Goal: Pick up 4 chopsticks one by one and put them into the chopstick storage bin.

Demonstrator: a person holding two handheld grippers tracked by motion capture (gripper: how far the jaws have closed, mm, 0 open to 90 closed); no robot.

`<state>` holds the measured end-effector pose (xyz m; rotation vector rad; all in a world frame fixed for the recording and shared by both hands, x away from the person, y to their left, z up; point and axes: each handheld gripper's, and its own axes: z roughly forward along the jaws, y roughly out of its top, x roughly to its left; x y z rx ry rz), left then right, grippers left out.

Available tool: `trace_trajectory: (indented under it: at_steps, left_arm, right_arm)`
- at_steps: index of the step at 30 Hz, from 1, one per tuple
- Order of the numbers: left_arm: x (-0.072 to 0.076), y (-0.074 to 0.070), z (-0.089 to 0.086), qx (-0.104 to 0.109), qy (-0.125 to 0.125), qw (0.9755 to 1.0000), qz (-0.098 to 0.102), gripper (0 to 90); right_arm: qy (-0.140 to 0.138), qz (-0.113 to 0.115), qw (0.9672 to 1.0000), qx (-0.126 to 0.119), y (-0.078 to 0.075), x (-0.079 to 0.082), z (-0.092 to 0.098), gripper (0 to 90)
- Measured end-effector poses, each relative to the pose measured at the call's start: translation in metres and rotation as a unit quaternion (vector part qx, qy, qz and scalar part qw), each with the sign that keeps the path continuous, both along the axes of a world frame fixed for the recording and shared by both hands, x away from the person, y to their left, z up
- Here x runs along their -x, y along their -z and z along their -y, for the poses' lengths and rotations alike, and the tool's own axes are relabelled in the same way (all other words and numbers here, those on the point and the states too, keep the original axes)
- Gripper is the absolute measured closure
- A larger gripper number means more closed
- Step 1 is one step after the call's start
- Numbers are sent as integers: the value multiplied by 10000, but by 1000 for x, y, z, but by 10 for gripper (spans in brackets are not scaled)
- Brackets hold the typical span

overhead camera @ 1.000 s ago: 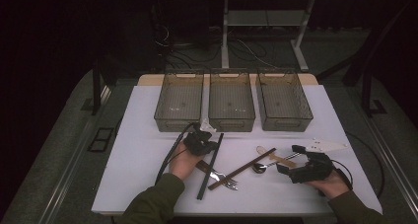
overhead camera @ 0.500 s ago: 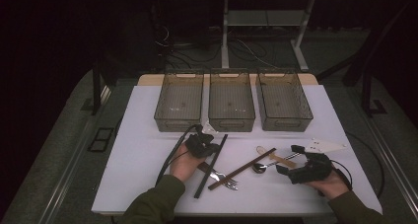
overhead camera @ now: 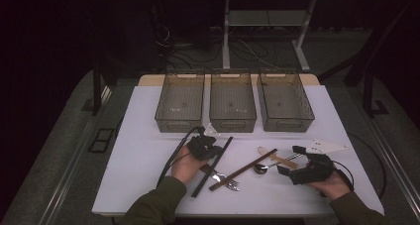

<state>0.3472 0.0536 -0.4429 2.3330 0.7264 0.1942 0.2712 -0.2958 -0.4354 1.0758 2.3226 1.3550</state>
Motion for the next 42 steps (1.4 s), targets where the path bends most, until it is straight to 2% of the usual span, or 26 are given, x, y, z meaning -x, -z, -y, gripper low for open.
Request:
trace_trajectory:
  at_steps: [3, 6, 9, 11, 15, 20, 21, 24, 25, 31, 33, 34, 36, 37, 39, 42]
  left_arm:
    - [0, 0, 0, -20, 59, 10000, -7, 893]
    - [2, 1, 2, 77, 48, 10000, 2, 893]
    - [2, 1, 3, 62, 127, 9999, -14, 893]
    - [4, 1, 4, 103, 96, 9999, -52, 893]
    - [3, 1, 4, 59, 238, 9997, -16, 893]
    - [6, 1, 7, 94, 254, 9996, -79, 894]
    - [5, 1, 7, 77, 357, 9993, -31, 894]
    - [5, 0, 7, 38, 449, 9990, -41, 894]
    - [7, 0, 8, 87, 396, 9991, -108, 893]
    - [9, 0, 12, 65, 555, 9984, -96, 894]
    - [10, 1, 13, 97, 570, 9983, -108, 894]
    - [11, 1, 14, 185, 502, 9985, -136, 894]
    - [10, 0, 14, 81, 657, 9977, -116, 894]
    - [11, 1, 15, 185, 572, 9981, -130, 894]
    - [10, 1, 15, 103, 702, 9974, -110, 894]
    - [11, 1, 17, 136, 762, 9969, -120, 894]
  right_arm:
    - [2, -1, 10000, 1, 0, 0, 0, 24]
    - [2, -6, 10000, -7, 0, 0, 0, 24]
    - [-3, -3, 10000, -5, 0, 0, 0, 24]
    - [8, -4, 10000, -7, 0, 0, 0, 24]
    - [6, -8, 10000, -6, 0, 0, 0, 24]
    - [5, 0, 10000, 3, 0, 0, 0, 24]
    - [9, -2, 10000, 0, 0, 0, 0, 24]
    - [10, 0, 10000, 1, 0, 0, 0, 24]
    - [7, 1, 10000, 0, 0, 0, 0, 24]
    - [4, 0, 10000, 4, 0, 0, 0, 24]
    - [6, -1, 10000, 3, 0, 0, 0, 24]
    - [6, -1, 10000, 3, 0, 0, 0, 24]
    - [3, -4, 10000, 7, 0, 0, 0, 24]
    - [2, -5, 10000, 4, 0, 0, 0, 24]
    - [1, -5, 10000, 6, 0, 0, 0, 24]
    - [3, -7, 10000, 5, 0, 0, 0, 24]
